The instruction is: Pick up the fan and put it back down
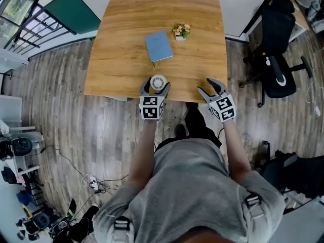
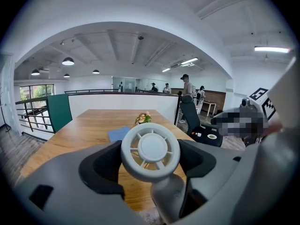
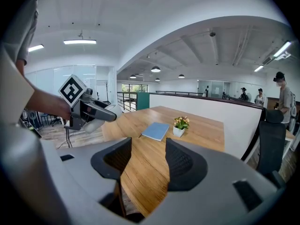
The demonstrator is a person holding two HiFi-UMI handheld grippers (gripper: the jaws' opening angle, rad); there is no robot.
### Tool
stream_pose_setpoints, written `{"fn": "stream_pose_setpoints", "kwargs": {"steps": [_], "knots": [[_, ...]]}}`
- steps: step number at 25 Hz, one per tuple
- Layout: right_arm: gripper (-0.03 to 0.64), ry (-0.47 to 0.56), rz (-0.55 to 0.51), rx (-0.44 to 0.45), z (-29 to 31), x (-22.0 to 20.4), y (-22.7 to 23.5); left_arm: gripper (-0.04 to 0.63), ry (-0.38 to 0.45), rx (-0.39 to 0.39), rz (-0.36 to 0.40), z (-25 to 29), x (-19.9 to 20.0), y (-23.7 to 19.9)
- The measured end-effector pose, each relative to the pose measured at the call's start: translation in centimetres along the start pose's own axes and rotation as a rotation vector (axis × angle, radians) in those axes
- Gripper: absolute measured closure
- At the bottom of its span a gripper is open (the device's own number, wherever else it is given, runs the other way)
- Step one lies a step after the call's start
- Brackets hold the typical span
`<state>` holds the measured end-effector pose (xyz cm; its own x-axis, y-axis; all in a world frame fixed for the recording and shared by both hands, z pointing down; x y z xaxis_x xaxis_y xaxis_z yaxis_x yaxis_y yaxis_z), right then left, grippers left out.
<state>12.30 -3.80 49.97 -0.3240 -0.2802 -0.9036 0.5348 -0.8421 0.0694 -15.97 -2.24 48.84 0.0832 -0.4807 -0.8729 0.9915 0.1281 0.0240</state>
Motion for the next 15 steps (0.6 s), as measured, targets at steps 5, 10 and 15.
{"fn": "stream_pose_setpoints", "kwargs": {"steps": [5, 10, 15], "knots": [[0.380, 0.017, -0.018, -0.002, -0.1, 1.1, -1.0, 0.227, 0.023, 0.004, 0.002, -1.5, 0.5, -0.4], [0.385, 0.029, -0.030, -0.005, -0.6, 1.4, -1.8, 0.227, 0.035, 0.007, 0.002, -2.6, 0.3, -0.3], [0.385, 0.031, -0.034, -0.015, -1.0, 1.2, -2.3, 0.227, 0.046, 0.003, 0.004, -3.2, 0.1, -0.2]]}}
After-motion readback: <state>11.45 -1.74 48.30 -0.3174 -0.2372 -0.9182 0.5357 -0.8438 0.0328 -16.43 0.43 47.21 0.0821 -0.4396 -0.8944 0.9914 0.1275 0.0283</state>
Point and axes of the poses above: the fingertips, and each gripper's own axes: z forward along the fingers, y to its right, x out of its top, the point moved 9 cm from there along -z, backward along the fingers, and after that the axes turned 11 degrees about x, right-handed, at the moved point
